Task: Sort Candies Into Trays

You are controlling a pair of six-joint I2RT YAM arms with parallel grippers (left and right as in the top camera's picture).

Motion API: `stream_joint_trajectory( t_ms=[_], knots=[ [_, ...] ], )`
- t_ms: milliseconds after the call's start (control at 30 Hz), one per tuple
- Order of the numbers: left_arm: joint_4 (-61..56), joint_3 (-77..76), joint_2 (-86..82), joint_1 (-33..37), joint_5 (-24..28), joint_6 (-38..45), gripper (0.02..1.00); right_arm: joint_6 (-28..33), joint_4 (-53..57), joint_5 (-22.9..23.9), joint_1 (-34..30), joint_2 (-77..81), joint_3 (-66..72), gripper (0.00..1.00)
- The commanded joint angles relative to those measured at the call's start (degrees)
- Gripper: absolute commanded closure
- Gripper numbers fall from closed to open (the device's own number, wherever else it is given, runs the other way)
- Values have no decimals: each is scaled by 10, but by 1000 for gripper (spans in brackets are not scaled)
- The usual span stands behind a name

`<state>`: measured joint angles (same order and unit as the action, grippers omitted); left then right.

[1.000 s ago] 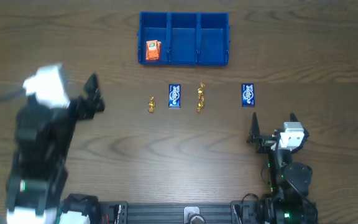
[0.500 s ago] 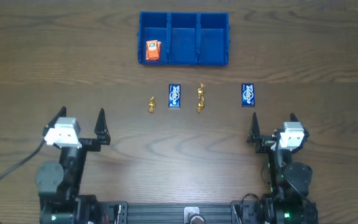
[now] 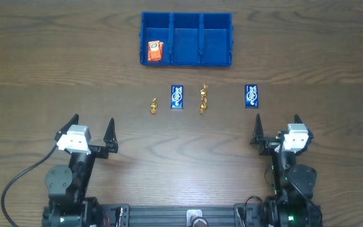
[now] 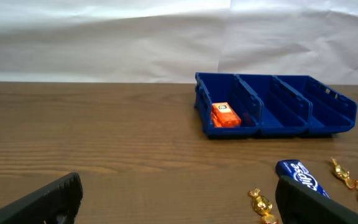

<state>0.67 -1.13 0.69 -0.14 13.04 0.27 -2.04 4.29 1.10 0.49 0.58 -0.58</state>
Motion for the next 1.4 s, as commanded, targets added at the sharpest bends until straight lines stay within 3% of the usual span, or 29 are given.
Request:
stream_joint_trajectory(
  t_ms=[33,667,767,867,967,1067,1400],
  knots=[
    [24,9,-4,2,10,9,20,8,3,3,-2,-4,1,3],
    [24,9,-4,2,10,9,20,8,3,3,-2,-4,1,3],
    [24,9,-4,2,10,9,23,4,4,-28,-2,-3,1,3],
    [24,9,-4,2,10,9,20,4,-4,-28,-2,28,-12,3],
    [24,9,-4,2,10,9,20,4,23,-61,-2,131,-101,3],
    [24,9,-4,2,10,9,20,4,88,-64,-2,259,-223,3],
    [24,9,-4,2,10,9,23,4,446,-64,-1,701,-645,3]
  ],
)
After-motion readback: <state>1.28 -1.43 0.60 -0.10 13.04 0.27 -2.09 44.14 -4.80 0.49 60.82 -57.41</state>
